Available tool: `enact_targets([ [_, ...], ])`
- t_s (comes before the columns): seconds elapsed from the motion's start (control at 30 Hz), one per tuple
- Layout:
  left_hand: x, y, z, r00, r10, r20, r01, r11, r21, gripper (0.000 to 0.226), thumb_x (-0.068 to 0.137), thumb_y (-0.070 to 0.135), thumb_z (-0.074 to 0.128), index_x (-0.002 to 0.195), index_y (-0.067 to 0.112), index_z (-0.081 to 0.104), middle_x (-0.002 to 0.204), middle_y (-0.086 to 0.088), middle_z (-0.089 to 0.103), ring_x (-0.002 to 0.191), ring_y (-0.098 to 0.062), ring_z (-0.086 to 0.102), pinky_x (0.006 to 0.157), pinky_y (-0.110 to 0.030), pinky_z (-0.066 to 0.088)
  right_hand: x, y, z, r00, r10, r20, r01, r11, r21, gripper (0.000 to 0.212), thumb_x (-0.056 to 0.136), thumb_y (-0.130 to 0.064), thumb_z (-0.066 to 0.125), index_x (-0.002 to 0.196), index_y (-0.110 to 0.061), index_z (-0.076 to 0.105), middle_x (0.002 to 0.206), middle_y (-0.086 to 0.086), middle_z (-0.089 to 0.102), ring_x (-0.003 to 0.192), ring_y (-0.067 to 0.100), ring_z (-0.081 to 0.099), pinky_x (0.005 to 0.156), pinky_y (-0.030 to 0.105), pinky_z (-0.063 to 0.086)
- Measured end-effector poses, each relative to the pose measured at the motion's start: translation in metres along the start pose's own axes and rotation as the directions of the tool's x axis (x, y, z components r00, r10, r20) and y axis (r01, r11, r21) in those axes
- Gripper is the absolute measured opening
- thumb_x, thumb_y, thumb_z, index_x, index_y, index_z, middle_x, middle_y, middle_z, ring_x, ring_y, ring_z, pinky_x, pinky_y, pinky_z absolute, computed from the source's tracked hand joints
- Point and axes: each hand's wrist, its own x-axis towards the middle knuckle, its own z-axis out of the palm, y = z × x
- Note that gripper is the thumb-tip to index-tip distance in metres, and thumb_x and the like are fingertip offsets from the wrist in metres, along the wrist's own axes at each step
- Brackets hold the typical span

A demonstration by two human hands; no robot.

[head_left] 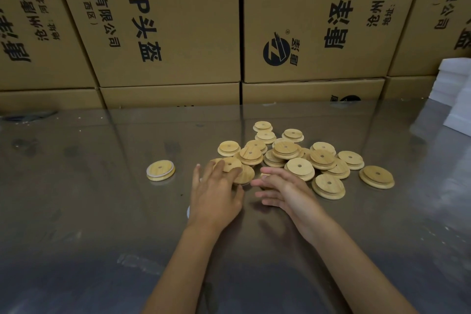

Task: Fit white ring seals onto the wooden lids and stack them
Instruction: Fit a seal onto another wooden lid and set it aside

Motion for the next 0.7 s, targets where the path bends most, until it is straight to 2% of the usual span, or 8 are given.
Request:
enact_targets([
  [0.13,0.001,-0.001,0.000,0.999,-0.019,0.028,0.018,1.000,0.016,0.037,0.090,0.046,0.046,0.124,0.038,0.058,0.140,0.004,0.048,0.137,-0.016,0.032,0.117,-0.044,0.004,-0.001,-0.002,0.001,1.000,0.008,-0.009,-0.008,1.000,-0.006,0.024,0.097,-0.016,0.059,0.121,-0.016,0.063,0.102,0.007,0.077,0.097,0.028,0.071,0.083,0.032,0.056],
  [0.27,0.001,0.003,-0.004,0.998,0.020,-0.062,-0.023,0.998,-0.059,0.029,0.087,0.039,0.050,0.111,0.029,0.063,0.117,0.009,0.062,0.120,-0.011,0.050,0.118,-0.034,-0.003,-0.002,-0.003,0.001,1.000,0.022,-0.022,-0.022,1.000,0.005,0.024,0.098,-0.015,0.058,0.121,-0.015,0.064,0.103,0.009,0.077,0.091,0.025,0.071,0.082,0.031,0.056],
  [0.4,0.002,0.009,-0.008,0.987,-0.014,-0.157,-0.006,0.992,-0.126,0.025,0.080,0.041,0.053,0.099,0.025,0.056,0.098,0.011,0.065,0.103,-0.013,0.057,0.118,-0.035,0.007,-0.003,-0.005,0.002,0.999,0.037,-0.031,-0.037,0.999,0.014,0.022,0.098,-0.015,0.057,0.119,-0.014,0.064,0.103,0.010,0.077,0.092,0.026,0.071,0.082,0.032,0.057],
  [0.5,0.000,0.010,-0.006,0.992,-0.028,-0.120,0.017,0.996,-0.091,0.044,0.079,0.051,0.056,0.115,0.026,0.055,0.113,0.011,0.062,0.117,-0.013,0.051,0.119,-0.041,0.012,-0.003,-0.005,0.001,0.998,0.048,-0.035,-0.048,0.999,0.009,0.022,0.099,-0.013,0.056,0.119,-0.012,0.064,0.103,0.012,0.076,0.098,0.029,0.071,0.084,0.033,0.057],
  [0.6,-0.002,0.009,-0.002,0.998,-0.032,-0.046,0.030,0.999,-0.043,0.059,0.080,0.052,0.057,0.133,0.026,0.046,0.126,0.007,0.059,0.127,-0.013,0.044,0.120,-0.042,0.009,-0.002,-0.004,0.002,0.997,0.057,-0.045,-0.057,0.998,0.011,0.022,0.099,-0.010,0.055,0.119,-0.008,0.063,0.104,0.016,0.075,0.093,0.027,0.069,0.082,0.031,0.057],
  [0.7,-0.001,0.008,-0.002,0.998,-0.042,-0.036,0.042,0.999,0.005,0.055,0.084,0.048,0.059,0.134,0.028,0.046,0.126,0.007,0.059,0.127,-0.014,0.044,0.118,-0.041,0.007,-0.001,-0.003,0.002,0.996,0.069,-0.051,-0.068,0.998,0.010,0.022,0.099,-0.009,0.054,0.118,-0.007,0.064,0.104,0.016,0.075,0.092,0.027,0.069,0.081,0.031,0.057],
])
